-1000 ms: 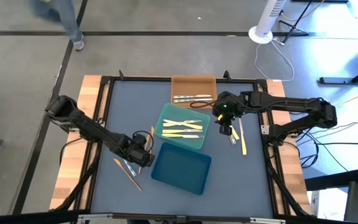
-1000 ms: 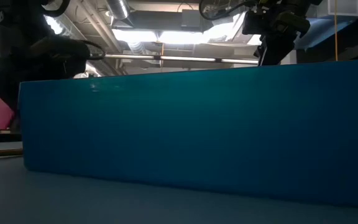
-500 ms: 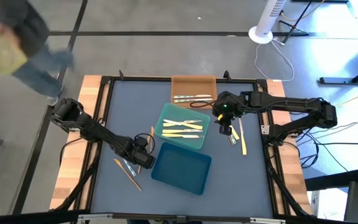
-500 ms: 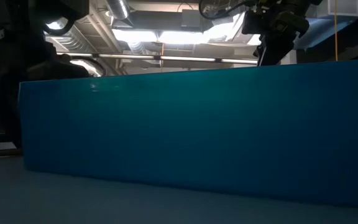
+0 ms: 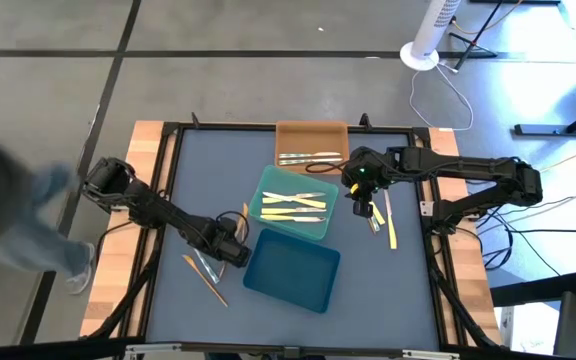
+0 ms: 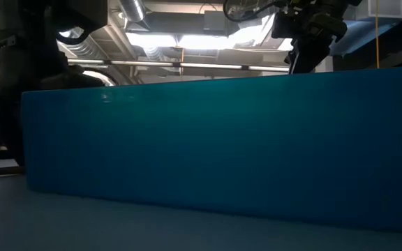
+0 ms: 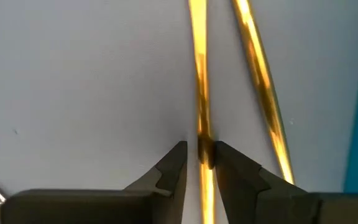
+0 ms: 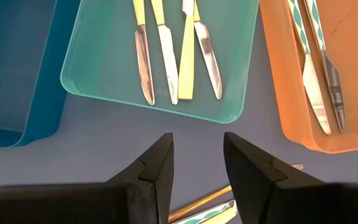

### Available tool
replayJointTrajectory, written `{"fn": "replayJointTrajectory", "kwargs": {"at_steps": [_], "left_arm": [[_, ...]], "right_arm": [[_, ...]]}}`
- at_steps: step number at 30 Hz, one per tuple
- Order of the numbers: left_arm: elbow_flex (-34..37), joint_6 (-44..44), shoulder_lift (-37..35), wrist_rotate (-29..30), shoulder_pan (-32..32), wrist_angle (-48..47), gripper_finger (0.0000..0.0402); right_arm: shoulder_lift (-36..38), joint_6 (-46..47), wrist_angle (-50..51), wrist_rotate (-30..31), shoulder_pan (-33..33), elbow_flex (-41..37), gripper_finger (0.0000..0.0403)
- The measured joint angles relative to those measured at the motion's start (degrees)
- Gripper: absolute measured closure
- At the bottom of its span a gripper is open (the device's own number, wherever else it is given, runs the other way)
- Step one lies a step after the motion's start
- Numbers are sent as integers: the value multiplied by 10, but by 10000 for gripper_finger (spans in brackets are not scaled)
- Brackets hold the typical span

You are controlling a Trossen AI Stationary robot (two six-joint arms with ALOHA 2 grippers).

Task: Sort silverware by color (type)
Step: Put the golden knife into the blue bin

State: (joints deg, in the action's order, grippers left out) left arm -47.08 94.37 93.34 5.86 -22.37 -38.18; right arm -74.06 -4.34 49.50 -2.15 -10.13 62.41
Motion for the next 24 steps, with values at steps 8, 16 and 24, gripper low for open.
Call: {"fn": "replayJointTrajectory", "kwargs": {"at_steps": [8,16,24], "left_arm": [[1,0,0,1,1,-3,387],[1,1,0,0,1,-3,388],[3,0,-14,0,1,-3,388]], "right_arm": [[0,0,0,0,0,0,274],[0,0,0,0,0,0,274],[0,0,0,0,0,0,274]]}}
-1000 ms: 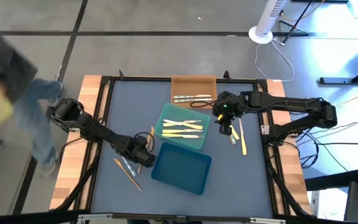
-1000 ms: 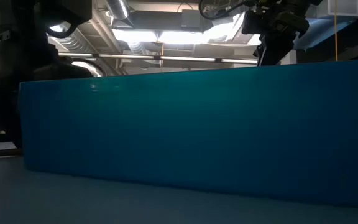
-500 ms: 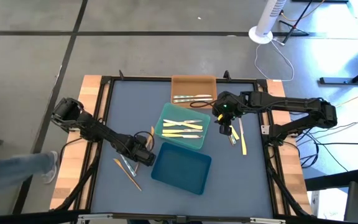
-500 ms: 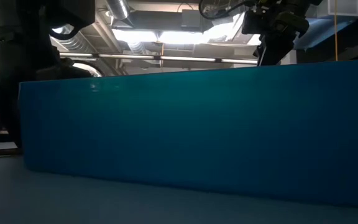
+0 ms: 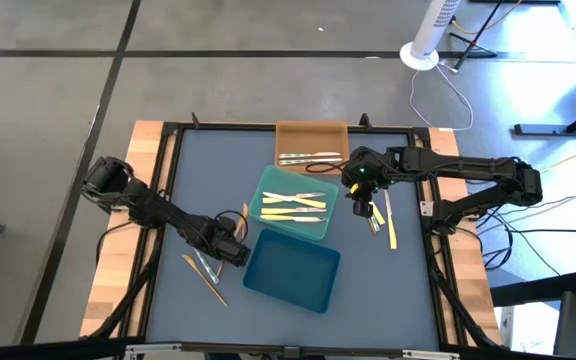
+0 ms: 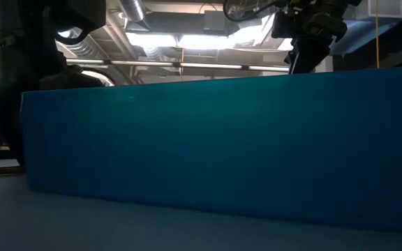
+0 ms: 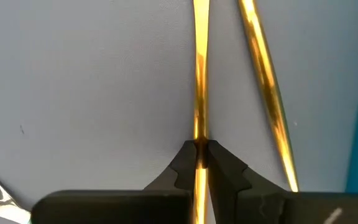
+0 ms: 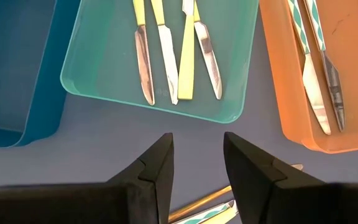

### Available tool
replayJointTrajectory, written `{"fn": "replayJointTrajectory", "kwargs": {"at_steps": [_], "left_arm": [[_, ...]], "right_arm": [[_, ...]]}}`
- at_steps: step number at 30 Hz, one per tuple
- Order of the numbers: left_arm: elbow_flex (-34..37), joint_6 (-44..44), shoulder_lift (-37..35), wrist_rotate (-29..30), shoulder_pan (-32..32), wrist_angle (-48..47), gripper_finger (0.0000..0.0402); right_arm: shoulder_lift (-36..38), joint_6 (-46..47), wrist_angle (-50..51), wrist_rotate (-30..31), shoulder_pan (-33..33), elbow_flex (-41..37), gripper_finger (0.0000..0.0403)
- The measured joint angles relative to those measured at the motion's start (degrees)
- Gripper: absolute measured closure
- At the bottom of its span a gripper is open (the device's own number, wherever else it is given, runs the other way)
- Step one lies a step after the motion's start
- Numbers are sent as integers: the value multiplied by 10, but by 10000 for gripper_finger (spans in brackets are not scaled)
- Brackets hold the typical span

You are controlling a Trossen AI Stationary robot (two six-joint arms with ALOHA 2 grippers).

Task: Sort silverware by color (type)
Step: Put the golden knife into the blue bin

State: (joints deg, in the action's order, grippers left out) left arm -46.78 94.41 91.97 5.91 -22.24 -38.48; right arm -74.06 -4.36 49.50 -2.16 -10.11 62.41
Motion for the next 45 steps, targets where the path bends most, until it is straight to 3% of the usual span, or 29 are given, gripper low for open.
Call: {"fn": "replayJointTrajectory", "kwargs": {"at_steps": [17,25,30,36,45], "left_arm": [[1,-1,-39,5,0,-42,388],[0,-27,-114,61,0,-56,388],[-1,-54,-168,126,0,-54,388],[-1,-136,-205,205,0,-4,388],[-1,-375,-209,271,0,179,388]], "right_arm": [[0,0,0,0,0,0,274],[0,0,0,0,0,0,274],[0,0,0,0,0,0,274],[0,0,0,0,0,0,274],[0,0,-1,0,0,0,274]]}}
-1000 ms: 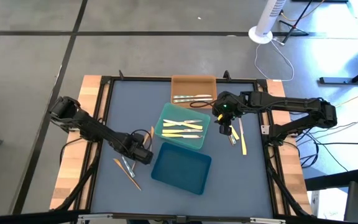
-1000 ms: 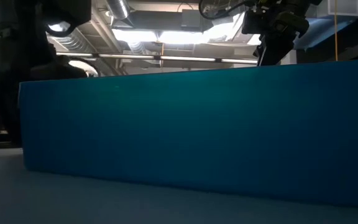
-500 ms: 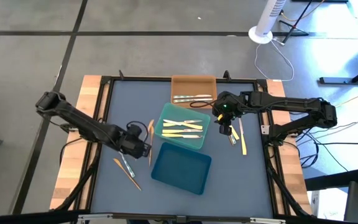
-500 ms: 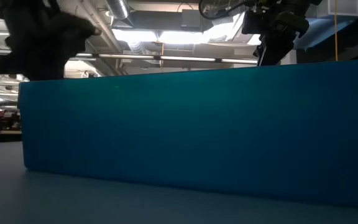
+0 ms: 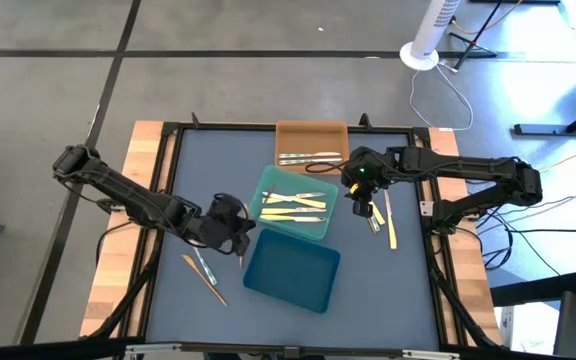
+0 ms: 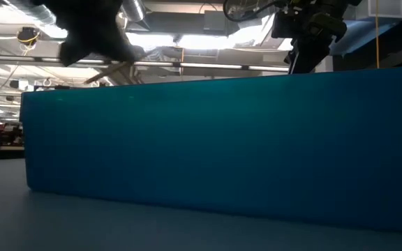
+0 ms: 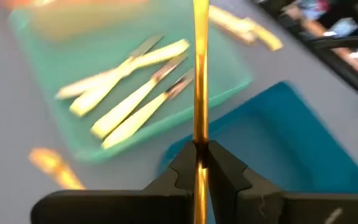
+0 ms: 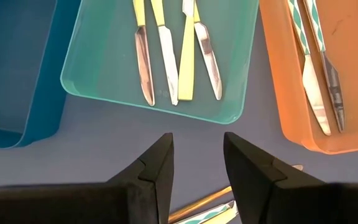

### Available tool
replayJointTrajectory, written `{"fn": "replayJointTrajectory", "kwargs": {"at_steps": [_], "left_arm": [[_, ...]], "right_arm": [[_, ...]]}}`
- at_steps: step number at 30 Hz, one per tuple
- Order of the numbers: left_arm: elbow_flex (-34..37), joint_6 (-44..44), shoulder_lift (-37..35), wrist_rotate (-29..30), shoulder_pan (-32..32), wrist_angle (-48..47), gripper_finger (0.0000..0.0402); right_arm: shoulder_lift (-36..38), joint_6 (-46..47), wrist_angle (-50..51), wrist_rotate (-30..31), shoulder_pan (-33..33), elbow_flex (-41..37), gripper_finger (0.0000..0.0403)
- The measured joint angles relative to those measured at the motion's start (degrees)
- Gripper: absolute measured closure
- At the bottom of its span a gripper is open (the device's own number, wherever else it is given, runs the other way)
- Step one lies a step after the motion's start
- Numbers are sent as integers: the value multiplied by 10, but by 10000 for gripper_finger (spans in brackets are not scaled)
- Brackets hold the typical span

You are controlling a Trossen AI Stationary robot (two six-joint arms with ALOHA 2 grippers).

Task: Sort silverware by color (type)
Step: Put the golden knife into the blue bin

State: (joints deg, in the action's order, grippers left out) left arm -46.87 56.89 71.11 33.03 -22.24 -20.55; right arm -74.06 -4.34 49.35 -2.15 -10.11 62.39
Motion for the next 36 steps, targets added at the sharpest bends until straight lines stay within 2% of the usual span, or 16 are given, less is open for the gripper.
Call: {"fn": "replayJointTrajectory", "kwargs": {"at_steps": [9,19,25,36], "left_arm": [[-1,-279,17,-3,0,217,388],[-1,-419,85,-92,0,358,388],[-1,-460,128,-159,0,401,388],[-1,-460,215,-243,0,393,388]], "right_arm": [[0,0,0,0,0,0,274],[0,0,0,0,0,0,274],[0,0,0,0,0,0,274],[0,0,0,0,0,0,274]]}}
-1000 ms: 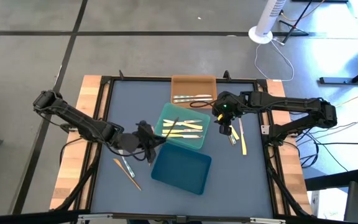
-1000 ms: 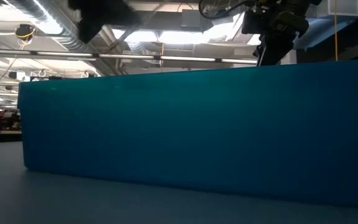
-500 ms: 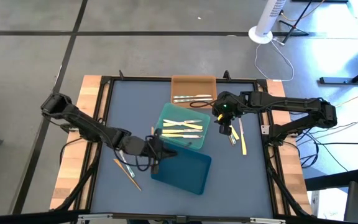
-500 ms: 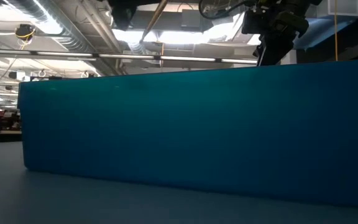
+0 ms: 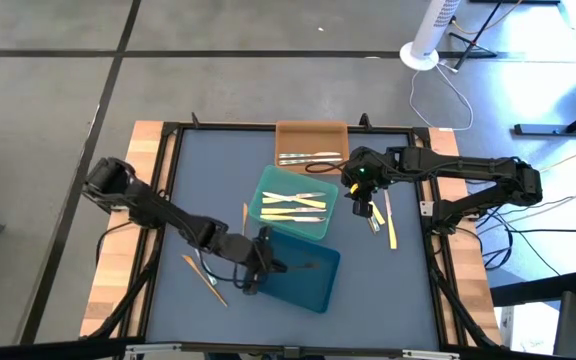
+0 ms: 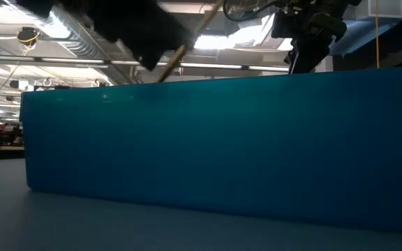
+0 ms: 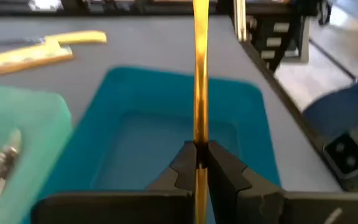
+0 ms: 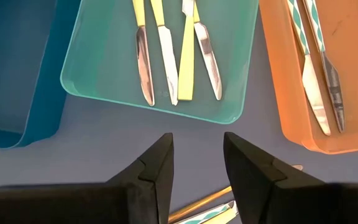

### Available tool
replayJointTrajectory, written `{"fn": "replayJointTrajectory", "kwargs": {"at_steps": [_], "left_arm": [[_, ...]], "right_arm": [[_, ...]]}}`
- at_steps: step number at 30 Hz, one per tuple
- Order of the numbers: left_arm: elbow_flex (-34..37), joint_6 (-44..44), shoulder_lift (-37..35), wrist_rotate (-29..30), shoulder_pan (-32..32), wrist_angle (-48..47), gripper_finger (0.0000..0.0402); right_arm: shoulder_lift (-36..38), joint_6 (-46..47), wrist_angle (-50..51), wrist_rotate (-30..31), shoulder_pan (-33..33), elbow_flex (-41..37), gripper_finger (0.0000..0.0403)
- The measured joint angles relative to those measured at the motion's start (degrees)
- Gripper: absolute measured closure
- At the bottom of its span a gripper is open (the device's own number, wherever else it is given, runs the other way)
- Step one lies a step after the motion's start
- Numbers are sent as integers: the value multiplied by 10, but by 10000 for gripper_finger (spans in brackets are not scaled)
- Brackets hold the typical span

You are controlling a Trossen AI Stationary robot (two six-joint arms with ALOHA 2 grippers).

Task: Sort silverware by color (type)
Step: Put the golden knife into the blue bin

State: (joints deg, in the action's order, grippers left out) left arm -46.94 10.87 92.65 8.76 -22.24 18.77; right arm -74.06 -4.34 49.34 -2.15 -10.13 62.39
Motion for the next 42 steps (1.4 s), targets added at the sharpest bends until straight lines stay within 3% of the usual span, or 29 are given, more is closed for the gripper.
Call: {"fn": "replayJointTrajectory", "kwargs": {"at_steps": [7,14,20,25,31,36,42], "left_arm": [[0,0,46,-21,0,-5,388],[0,40,48,-23,12,-57,388],[-2,71,48,-60,37,-77,388],[-71,69,48,-106,61,-208,388],[-187,38,48,-120,77,-391,388],[-239,29,48,-122,77,-457,388],[-246,36,62,-127,75,-466,388]], "right_arm": [[0,0,0,0,0,0,274],[0,0,0,0,0,0,274],[0,0,0,0,0,0,274],[0,0,0,0,0,0,274],[0,0,0,0,0,0,274],[0,0,0,0,0,0,274],[0,0,0,0,0,0,274]]}}
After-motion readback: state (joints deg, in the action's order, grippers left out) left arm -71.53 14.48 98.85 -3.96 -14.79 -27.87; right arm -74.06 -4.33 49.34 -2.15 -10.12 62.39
